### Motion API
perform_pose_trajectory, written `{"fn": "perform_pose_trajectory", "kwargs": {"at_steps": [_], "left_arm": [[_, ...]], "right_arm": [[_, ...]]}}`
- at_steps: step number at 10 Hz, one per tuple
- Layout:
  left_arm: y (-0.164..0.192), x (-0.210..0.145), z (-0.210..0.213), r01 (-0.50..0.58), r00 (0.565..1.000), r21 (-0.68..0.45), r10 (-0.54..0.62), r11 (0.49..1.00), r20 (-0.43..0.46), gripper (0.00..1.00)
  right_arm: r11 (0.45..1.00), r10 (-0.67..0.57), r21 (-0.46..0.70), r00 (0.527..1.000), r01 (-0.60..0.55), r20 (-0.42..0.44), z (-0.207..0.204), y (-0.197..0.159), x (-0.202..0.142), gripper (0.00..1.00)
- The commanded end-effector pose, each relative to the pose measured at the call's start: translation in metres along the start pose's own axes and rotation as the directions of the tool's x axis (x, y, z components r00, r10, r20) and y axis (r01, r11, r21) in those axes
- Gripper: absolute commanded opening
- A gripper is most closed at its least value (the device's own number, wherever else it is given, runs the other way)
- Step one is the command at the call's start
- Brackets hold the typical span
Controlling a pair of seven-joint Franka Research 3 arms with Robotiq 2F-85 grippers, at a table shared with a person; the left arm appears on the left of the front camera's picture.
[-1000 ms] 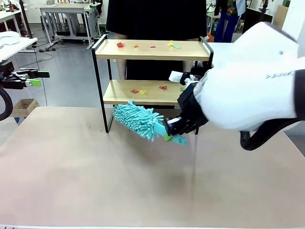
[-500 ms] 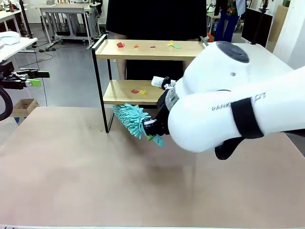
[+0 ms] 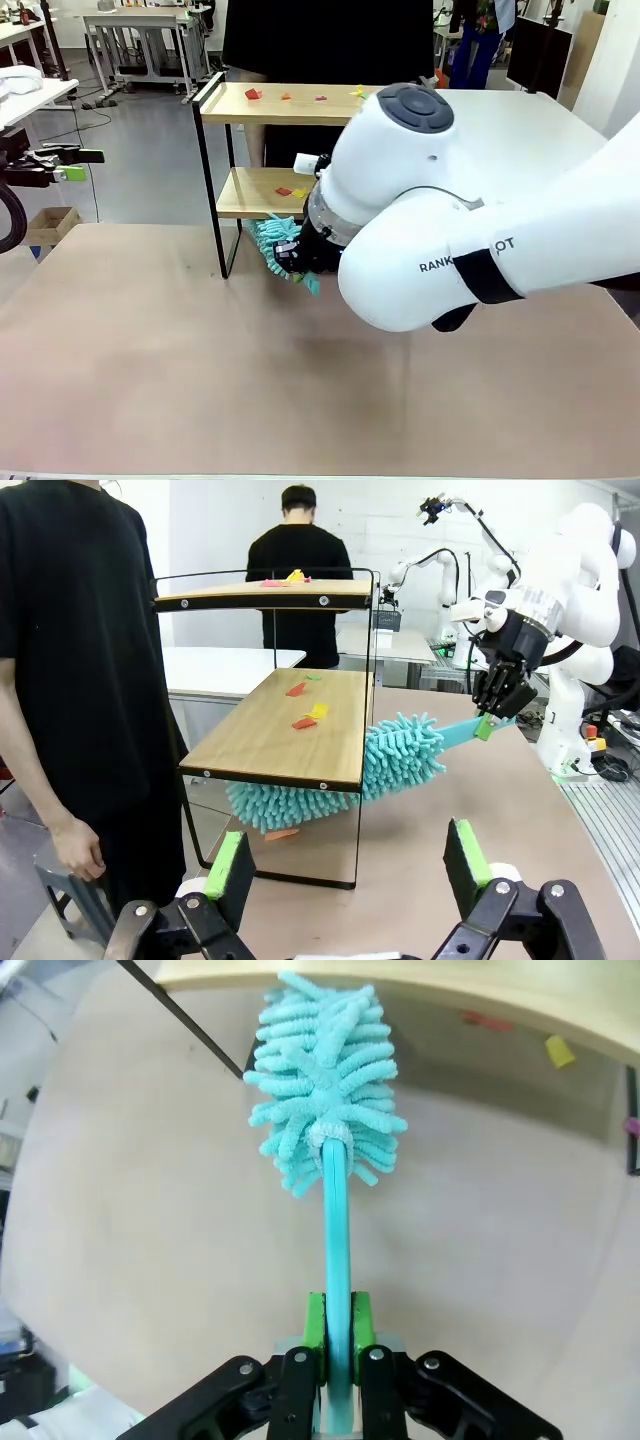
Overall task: Clean the shelf.
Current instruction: Clean the specific section of the Shelf indicated by the human with the Duster.
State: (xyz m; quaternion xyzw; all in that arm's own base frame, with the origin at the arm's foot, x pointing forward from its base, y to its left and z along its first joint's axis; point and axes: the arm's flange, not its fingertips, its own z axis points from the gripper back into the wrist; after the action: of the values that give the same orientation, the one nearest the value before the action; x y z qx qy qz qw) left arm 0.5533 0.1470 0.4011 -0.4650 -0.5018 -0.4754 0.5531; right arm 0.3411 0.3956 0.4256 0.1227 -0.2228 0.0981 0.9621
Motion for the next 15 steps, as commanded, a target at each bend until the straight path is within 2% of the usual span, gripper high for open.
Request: {"fn": "perform_pose_trajectory", "kwargs": {"at_steps": [1,3,4,6,8,15], "left_arm": [[-0.001,0.004,0.000,0.007,1.000,0.002,-0.007,1.000,0.001,1.00],[-0.001,0.004,0.000,0.007,1.000,0.002,-0.007,1.000,0.001,1.00],[-0.001,0.004,0.000,0.007,1.000,0.002,-0.007,1.000,0.001,1.00],[-0.001,0.004,0.000,0.007,1.000,0.002,-0.007,1.000,0.001,1.00],[-0.001,0.004,0.000,0.007,1.000,0.002,-0.007,1.000,0.001,1.00],[-0.001,0.004,0.000,0.007,1.000,0.002,-0.007,1.000,0.001,1.00]], "right_arm": [[0.999,-0.017,0.036,1.000,0.017,-0.002,-0.002,-0.008,-0.001,0.13],[0.999,-0.017,0.036,1.000,0.017,-0.002,-0.002,-0.008,-0.001,0.13],[1.000,-0.008,-0.001,1.000,0.008,-0.009,-0.003,-0.001,-0.002,0.13],[0.979,-0.121,-0.162,0.992,0.127,0.044,-0.023,0.038,0.006,0.13],[0.965,-0.167,-0.188,0.982,0.181,0.088,-0.037,0.058,0.013,0.13],[0.957,-0.090,-0.259,0.983,0.130,0.160,-0.086,0.117,0.028,0.13]]}}
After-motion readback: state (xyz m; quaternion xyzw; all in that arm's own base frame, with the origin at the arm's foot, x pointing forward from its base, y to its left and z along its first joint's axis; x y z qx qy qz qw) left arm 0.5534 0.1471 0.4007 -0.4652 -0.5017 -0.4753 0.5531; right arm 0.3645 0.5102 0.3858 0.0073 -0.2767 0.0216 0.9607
